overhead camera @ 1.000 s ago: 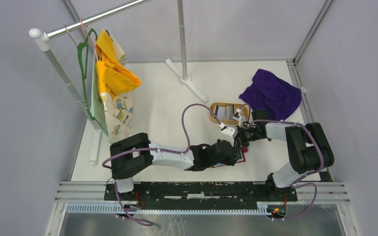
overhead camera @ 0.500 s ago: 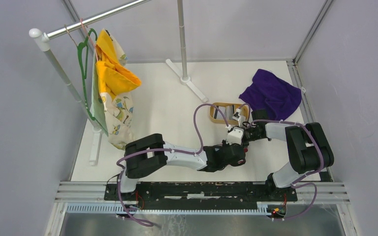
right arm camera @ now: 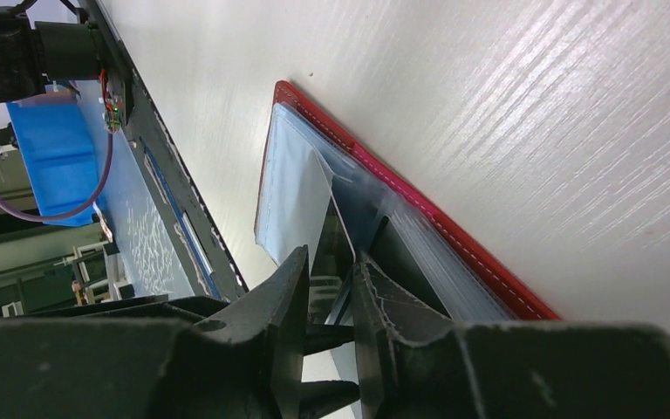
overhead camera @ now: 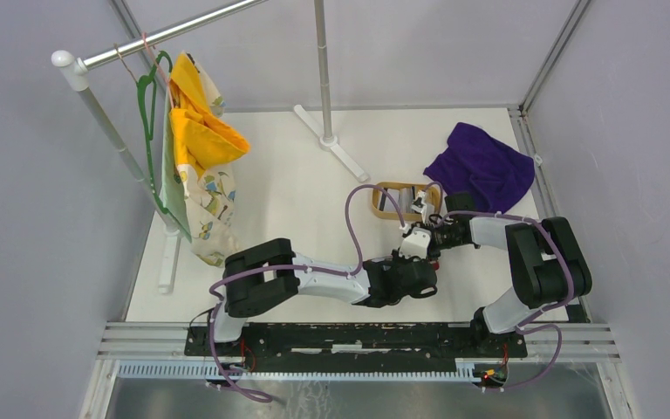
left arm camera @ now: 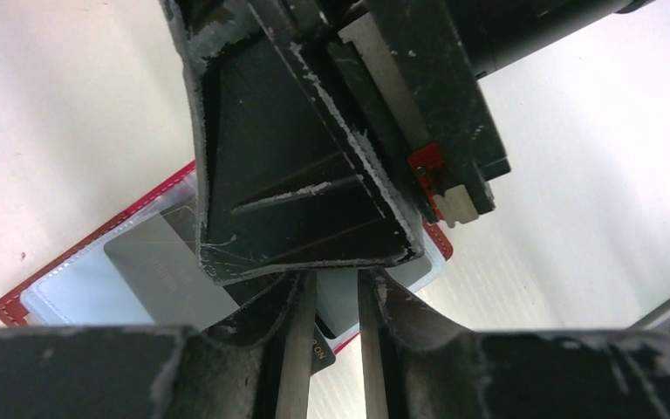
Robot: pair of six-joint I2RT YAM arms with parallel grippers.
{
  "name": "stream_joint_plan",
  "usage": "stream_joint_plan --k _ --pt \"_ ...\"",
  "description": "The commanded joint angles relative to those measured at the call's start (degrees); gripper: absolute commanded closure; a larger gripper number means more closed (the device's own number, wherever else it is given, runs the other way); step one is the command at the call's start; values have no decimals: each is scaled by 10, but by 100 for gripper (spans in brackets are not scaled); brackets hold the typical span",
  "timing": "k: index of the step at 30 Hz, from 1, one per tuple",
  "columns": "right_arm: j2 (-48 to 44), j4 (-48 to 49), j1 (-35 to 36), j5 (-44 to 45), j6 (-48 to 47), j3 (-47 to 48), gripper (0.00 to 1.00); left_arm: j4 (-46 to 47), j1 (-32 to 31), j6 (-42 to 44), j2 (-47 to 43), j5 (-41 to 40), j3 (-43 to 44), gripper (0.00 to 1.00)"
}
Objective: Put the credit cards into the card holder
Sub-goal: Insert the credit card into the card holder.
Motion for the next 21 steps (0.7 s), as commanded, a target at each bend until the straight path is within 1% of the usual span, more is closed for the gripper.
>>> stream_joint_plan --k 1,13,21 --pt "6 -14 0 41 -31 10 69 -13 3 -5 -9 -56 10 68" --pt "-14 -39 0 50 -61 27 63 -22 4 -13 -30 -78 -11 67" --pt "-36 -46 0 51 -77 33 61 -19 4 -14 -60 -92 -35 65"
